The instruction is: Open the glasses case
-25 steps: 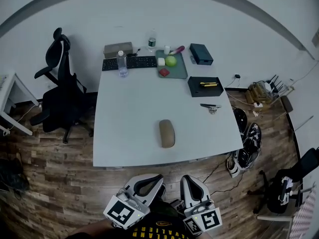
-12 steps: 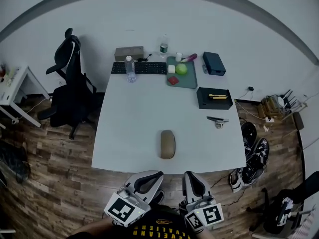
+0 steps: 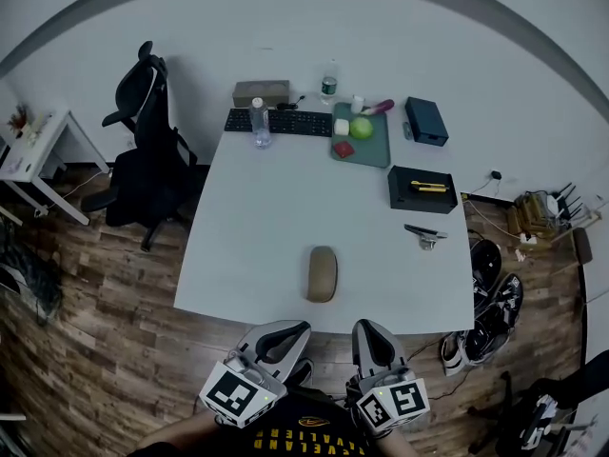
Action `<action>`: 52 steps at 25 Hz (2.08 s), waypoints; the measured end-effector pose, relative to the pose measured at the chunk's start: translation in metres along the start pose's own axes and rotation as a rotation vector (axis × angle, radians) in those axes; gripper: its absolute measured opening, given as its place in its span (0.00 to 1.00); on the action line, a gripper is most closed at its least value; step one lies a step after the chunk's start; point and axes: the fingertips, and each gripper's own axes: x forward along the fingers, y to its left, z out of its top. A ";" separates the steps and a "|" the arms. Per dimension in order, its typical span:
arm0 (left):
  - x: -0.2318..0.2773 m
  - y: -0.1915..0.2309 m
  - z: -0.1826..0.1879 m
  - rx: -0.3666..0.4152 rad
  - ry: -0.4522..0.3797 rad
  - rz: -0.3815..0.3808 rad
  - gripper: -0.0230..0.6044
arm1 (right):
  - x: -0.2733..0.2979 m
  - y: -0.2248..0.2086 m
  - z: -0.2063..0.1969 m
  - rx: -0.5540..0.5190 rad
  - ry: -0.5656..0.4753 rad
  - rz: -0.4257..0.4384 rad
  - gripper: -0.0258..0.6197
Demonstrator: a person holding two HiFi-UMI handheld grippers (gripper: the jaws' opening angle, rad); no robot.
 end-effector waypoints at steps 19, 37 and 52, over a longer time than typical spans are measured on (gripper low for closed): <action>0.057 0.072 -0.056 0.011 0.173 -0.052 0.06 | 0.060 -0.067 -0.040 -0.002 0.154 -0.161 0.07; 0.126 0.106 -0.137 0.014 0.408 -0.044 0.14 | 0.121 -0.121 -0.118 0.126 0.380 -0.152 0.07; 0.163 0.096 -0.209 0.067 0.621 0.057 0.50 | 0.141 -0.133 -0.191 0.239 0.556 0.013 0.18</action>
